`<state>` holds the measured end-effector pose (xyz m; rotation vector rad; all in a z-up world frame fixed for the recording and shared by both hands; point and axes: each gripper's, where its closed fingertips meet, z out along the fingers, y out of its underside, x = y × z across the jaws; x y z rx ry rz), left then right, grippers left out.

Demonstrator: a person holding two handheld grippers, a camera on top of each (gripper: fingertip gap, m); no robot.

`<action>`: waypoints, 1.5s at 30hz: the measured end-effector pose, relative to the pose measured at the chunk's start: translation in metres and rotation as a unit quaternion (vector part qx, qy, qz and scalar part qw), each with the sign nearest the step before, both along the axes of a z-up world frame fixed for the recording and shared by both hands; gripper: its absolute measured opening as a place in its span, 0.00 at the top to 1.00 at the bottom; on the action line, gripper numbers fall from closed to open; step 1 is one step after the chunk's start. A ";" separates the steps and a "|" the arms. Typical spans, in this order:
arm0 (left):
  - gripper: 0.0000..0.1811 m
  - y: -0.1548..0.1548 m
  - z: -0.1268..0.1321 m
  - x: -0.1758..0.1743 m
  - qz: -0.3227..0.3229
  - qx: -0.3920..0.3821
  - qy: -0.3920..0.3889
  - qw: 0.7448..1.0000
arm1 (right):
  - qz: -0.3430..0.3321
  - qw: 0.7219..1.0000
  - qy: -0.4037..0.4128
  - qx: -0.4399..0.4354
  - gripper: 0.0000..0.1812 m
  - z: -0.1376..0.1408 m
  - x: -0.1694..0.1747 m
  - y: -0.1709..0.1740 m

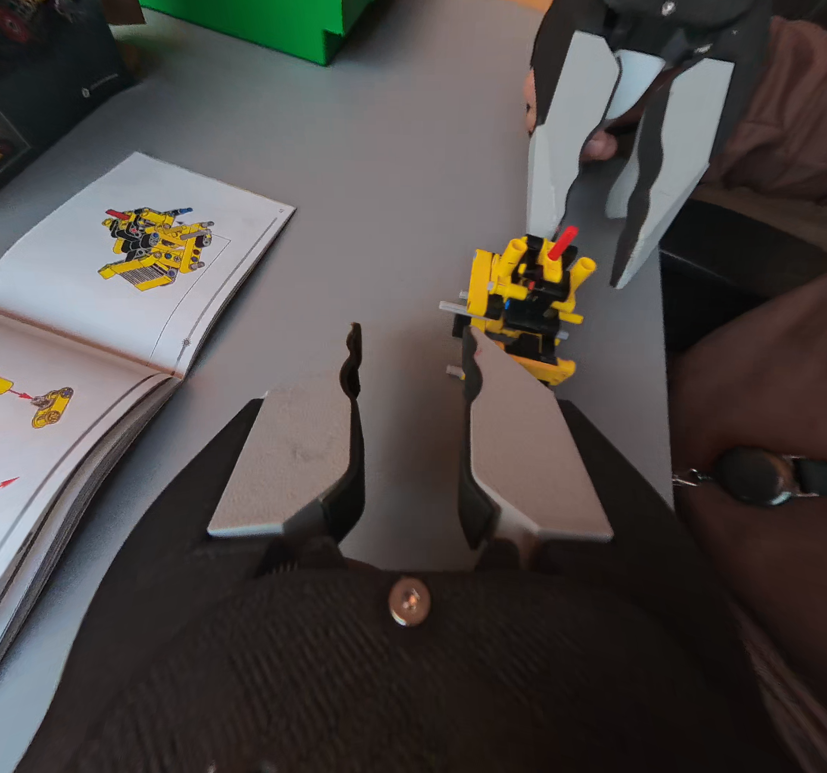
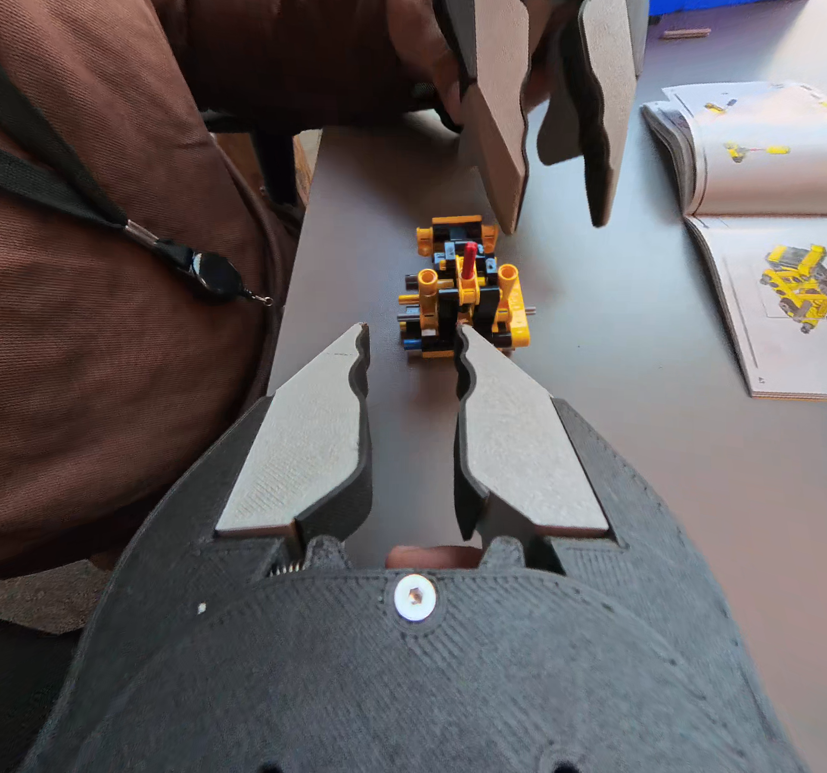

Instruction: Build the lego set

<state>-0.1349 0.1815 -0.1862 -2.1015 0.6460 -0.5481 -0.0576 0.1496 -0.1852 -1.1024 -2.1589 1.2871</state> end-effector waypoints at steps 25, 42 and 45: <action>0.76 -0.027 -0.006 0.048 -0.096 0.059 0.071 0.991 | 0.095 0.986 -0.055 0.126 0.79 0.011 -0.027 0.009; 0.76 -0.024 -0.007 0.046 -0.098 0.097 0.113 0.984 | 0.119 0.967 -0.166 0.151 0.76 -0.001 -0.023 0.016; 0.76 -0.024 -0.007 0.046 -0.098 0.095 0.111 0.985 | 0.119 0.967 -0.162 0.158 0.77 0.000 -0.022 0.016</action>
